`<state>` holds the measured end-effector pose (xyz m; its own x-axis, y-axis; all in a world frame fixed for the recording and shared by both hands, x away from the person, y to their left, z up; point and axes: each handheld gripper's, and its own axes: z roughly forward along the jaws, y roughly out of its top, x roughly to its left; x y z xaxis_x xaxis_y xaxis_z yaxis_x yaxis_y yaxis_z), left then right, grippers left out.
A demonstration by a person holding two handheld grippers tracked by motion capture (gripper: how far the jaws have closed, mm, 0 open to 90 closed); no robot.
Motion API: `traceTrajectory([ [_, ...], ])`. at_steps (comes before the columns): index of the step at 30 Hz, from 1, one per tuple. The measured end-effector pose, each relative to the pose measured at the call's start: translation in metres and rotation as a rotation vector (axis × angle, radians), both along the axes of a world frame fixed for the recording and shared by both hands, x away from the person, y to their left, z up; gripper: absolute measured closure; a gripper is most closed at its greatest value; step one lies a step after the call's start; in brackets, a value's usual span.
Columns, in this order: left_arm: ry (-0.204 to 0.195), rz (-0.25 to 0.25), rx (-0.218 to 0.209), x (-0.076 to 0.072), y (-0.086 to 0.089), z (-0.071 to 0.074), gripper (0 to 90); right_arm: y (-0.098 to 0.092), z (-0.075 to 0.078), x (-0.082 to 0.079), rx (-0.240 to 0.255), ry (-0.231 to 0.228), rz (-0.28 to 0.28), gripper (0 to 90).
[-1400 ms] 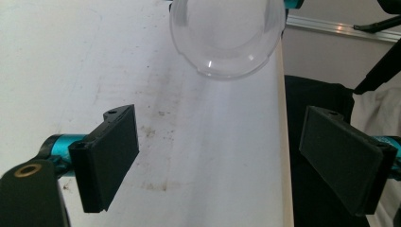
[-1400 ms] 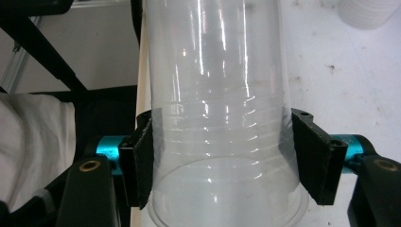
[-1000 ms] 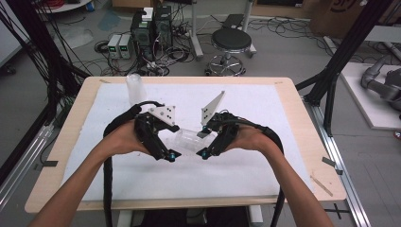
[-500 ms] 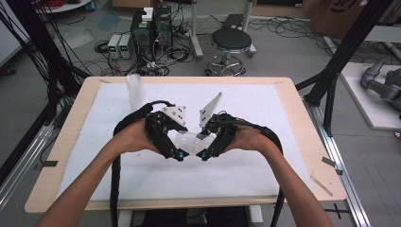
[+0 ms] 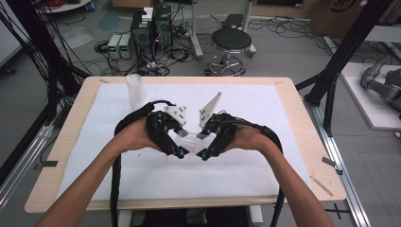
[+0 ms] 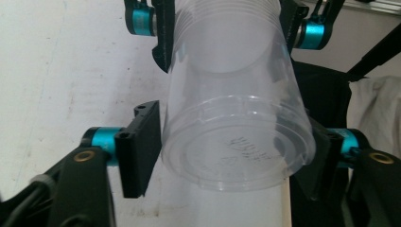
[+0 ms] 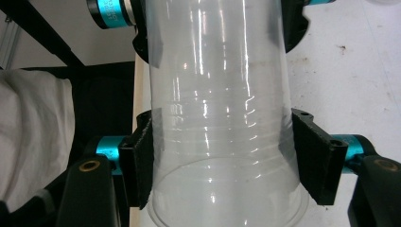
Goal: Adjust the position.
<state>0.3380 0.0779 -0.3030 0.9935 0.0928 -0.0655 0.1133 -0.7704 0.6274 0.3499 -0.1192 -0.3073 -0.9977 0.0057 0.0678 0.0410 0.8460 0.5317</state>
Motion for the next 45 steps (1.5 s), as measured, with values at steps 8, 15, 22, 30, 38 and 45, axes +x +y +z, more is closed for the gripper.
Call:
traceTrajectory([
  [8,-0.001,-0.017,0.014,0.0,-0.002,-0.001,39.4,0.002,-0.002,0.001,-0.006,-0.002,0.009,32.3],
  [15,-0.01,-0.016,0.024,-0.001,-0.002,-0.001,41.3,0.003,-0.003,0.001,-0.014,0.004,0.0,32.4],
  [22,-0.013,-0.013,0.016,-0.001,0.0,0.0,41.5,0.004,-0.005,0.0,0.011,-0.009,-0.006,13.6],
  [30,-0.002,-0.005,-0.019,-0.002,0.007,-0.004,41.6,0.0,-0.003,0.0,0.054,-0.02,-0.024,13.4],
  [38,0.002,0.058,-0.156,-0.003,0.034,-0.023,41.6,-0.021,-0.001,-0.002,0.244,-0.03,-0.066,13.5],
  [45,0.005,0.091,-0.356,-0.007,0.057,-0.031,41.6,-0.039,-0.006,-0.004,0.397,-0.032,-0.112,13.5],
])
